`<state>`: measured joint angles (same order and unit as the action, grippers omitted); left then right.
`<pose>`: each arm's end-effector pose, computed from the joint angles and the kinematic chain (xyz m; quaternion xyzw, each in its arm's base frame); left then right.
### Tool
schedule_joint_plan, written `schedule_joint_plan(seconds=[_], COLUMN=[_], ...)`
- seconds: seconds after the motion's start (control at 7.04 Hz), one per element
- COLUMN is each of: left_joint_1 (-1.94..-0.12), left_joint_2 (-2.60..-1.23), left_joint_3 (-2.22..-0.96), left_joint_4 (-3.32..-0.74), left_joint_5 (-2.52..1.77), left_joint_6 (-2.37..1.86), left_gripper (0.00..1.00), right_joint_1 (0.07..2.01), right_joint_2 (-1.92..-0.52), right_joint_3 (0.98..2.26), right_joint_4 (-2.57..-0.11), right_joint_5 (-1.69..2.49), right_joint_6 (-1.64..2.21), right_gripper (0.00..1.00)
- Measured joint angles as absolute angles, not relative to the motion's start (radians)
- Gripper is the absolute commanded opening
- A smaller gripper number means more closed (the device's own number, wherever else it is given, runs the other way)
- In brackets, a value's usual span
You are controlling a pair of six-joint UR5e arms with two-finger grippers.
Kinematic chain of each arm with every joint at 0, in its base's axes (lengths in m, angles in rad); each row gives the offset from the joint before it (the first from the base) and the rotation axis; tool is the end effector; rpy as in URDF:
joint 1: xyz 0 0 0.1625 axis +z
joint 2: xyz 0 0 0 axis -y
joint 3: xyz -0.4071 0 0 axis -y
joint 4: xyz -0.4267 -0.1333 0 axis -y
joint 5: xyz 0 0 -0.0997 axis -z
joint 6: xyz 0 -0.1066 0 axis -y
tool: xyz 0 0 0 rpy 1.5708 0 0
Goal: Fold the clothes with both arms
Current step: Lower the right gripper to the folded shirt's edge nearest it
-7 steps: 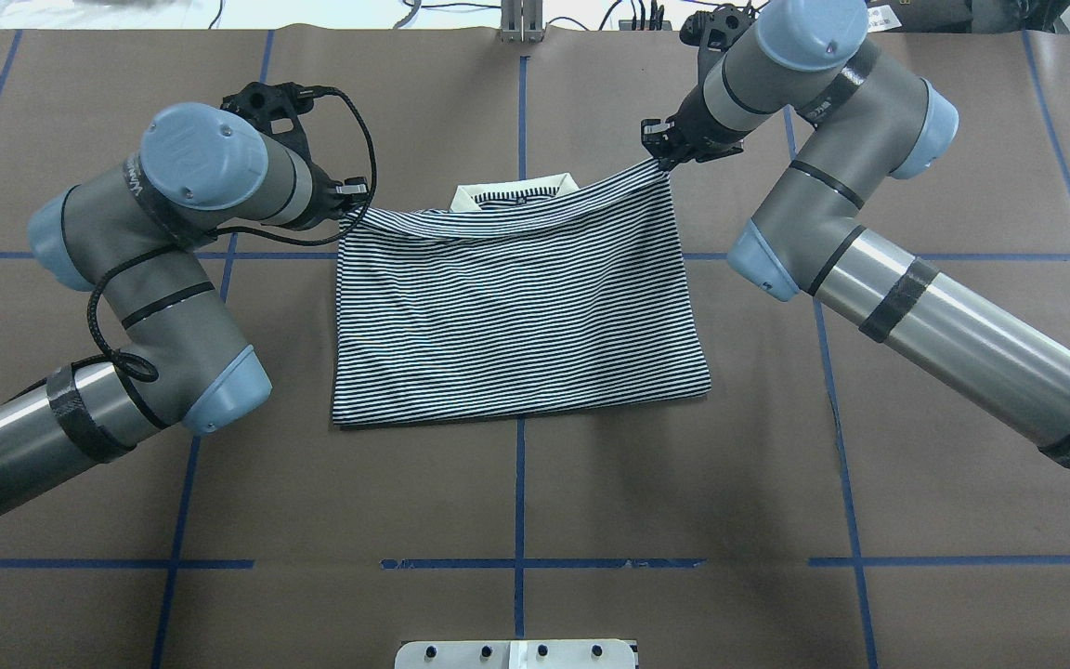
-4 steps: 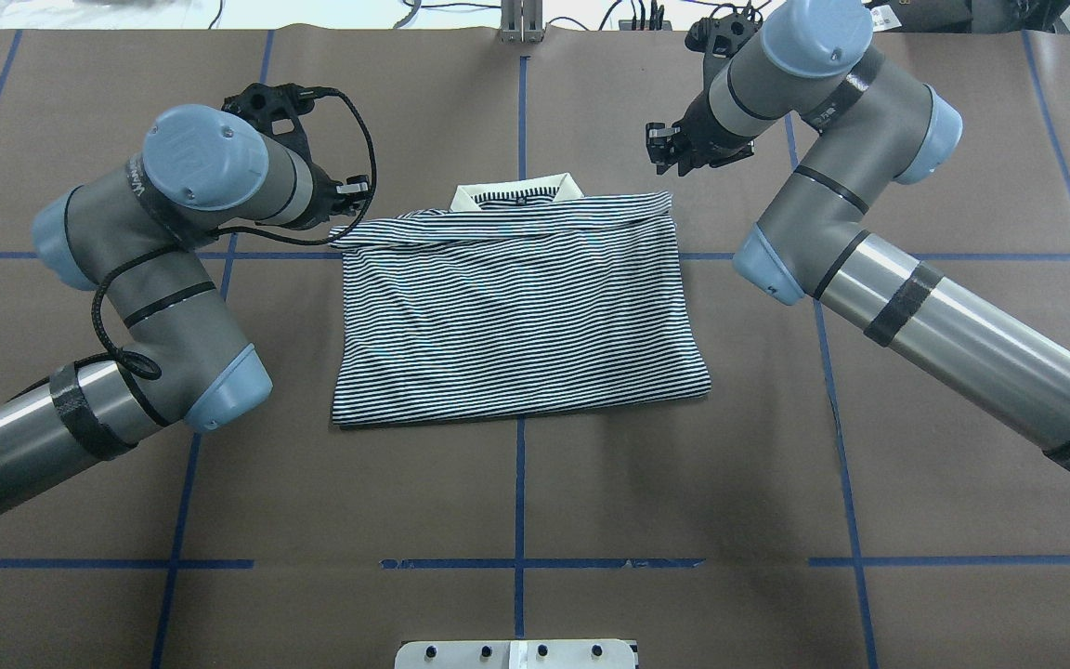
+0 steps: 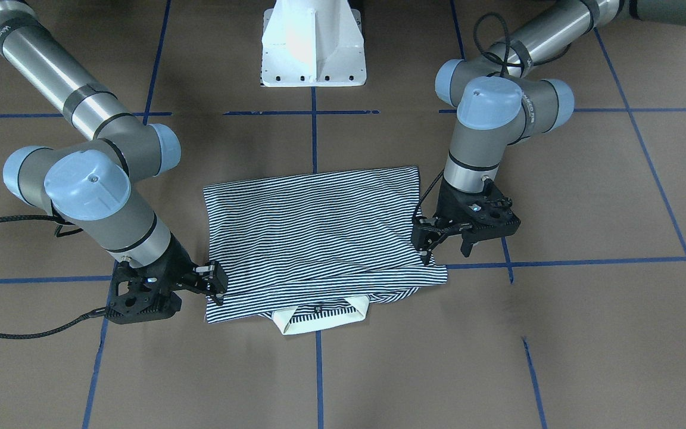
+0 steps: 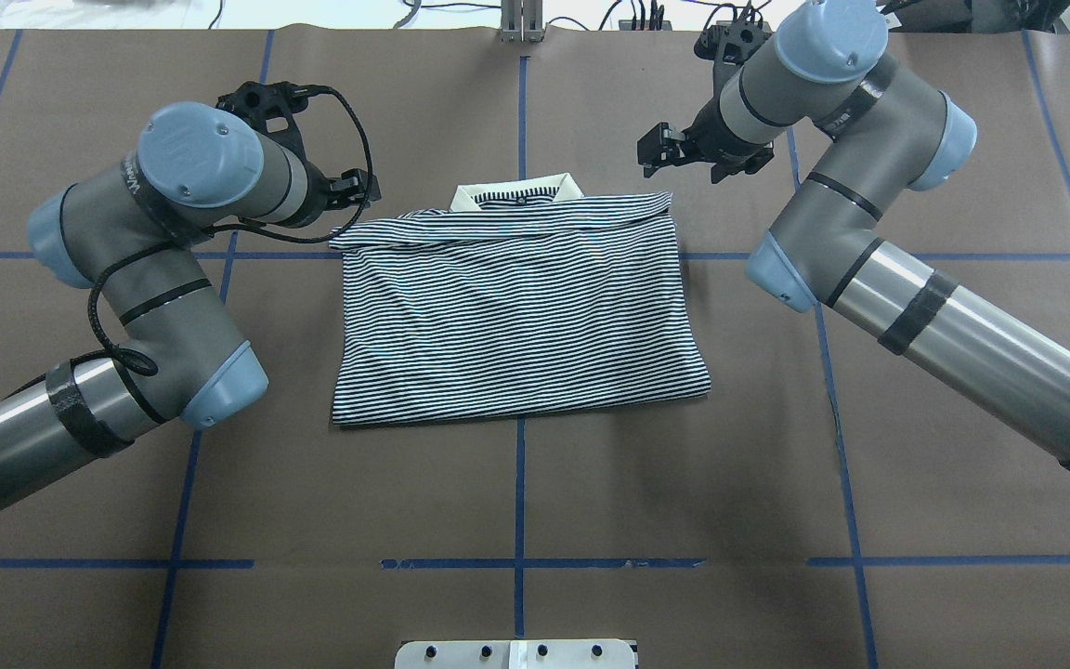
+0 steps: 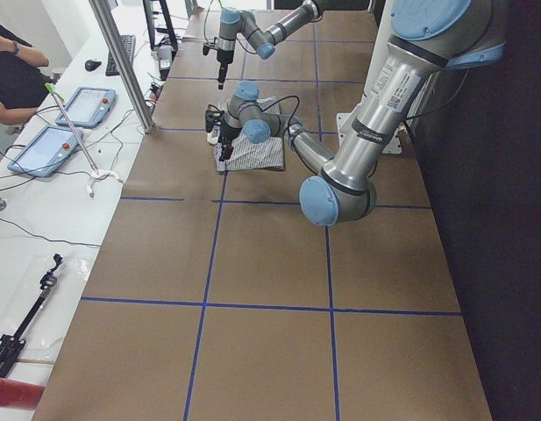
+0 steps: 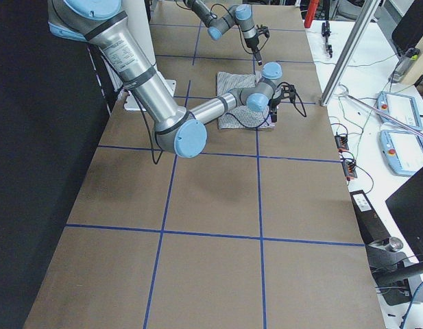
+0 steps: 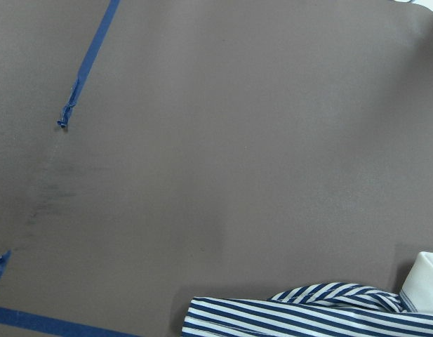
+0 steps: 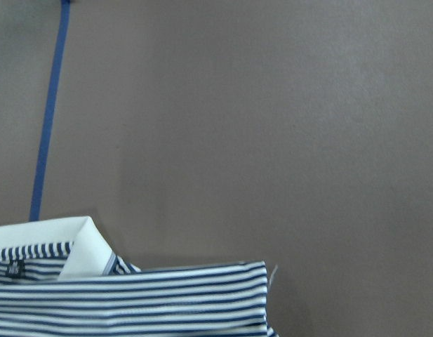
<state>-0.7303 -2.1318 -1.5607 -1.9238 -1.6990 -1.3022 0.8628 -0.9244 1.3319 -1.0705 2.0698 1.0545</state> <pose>0.4602 -0.5727 0.2709 0.1582 0.4102 -0.1782 0.8803 -0.4396 -0.6400 0.2974 0.0991 -0.4690 0.0435 0.8765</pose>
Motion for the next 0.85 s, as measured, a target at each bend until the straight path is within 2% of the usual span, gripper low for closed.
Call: schedule_joint_plan(seconds=[0.43, 0.57, 0.85], left_joint_1=[-0.731, -0.73, -0.727], left_joint_2=[-2.115, -2.113, -2.112], left_joint_3=[-1.578, -1.594, -1.616], left_joint_4=[-1.921, -1.916, -1.911], left_joint_5=[-1.7, -1.7, -1.699], left_joint_6=[-1.31, -1.316, -1.352], left_gripper=[1.0, 1.0, 1.0], right_joint_1=[0.774, 0.726, 0.644], right_joint_2=[-1.119, -1.149, -1.187], right_joint_3=[1.627, 1.688, 1.718], right_joint_4=[-1.211, -1.243, -1.26], right_joint_5=[2.081, 2.063, 2.008], right_joint_6=[1.221, 1.287, 1.356], right_gripper=[1.0, 1.0, 1.0])
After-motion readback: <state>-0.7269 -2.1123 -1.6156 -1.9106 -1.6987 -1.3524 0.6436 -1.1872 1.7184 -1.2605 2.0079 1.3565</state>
